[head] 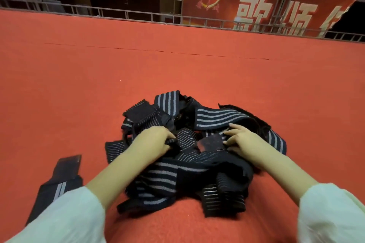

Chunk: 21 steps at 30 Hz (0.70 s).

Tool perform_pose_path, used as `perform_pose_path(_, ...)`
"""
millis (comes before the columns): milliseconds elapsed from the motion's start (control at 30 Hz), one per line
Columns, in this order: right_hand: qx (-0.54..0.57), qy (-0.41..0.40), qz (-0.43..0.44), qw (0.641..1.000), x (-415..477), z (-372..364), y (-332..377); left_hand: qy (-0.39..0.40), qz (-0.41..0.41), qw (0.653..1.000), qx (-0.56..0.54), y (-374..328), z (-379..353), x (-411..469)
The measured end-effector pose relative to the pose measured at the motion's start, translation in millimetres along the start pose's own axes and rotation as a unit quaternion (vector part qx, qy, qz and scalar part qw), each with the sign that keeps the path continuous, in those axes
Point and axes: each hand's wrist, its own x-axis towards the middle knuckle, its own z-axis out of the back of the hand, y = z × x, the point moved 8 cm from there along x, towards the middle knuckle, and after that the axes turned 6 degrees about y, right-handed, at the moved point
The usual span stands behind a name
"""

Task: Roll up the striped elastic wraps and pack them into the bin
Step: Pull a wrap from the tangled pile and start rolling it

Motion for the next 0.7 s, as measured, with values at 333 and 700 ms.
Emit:
perform_pose_path(333,-0.045,-0.066,-0.026,0.996,-28,30,-37,-0.069,0.015,0.996,0.051,104,16,-31)
perform_pose_path(700,0.156,-0.121,0.004,0.980,-1,85,28,0.067,0.006,0.997,-0.027,68,30,-22)
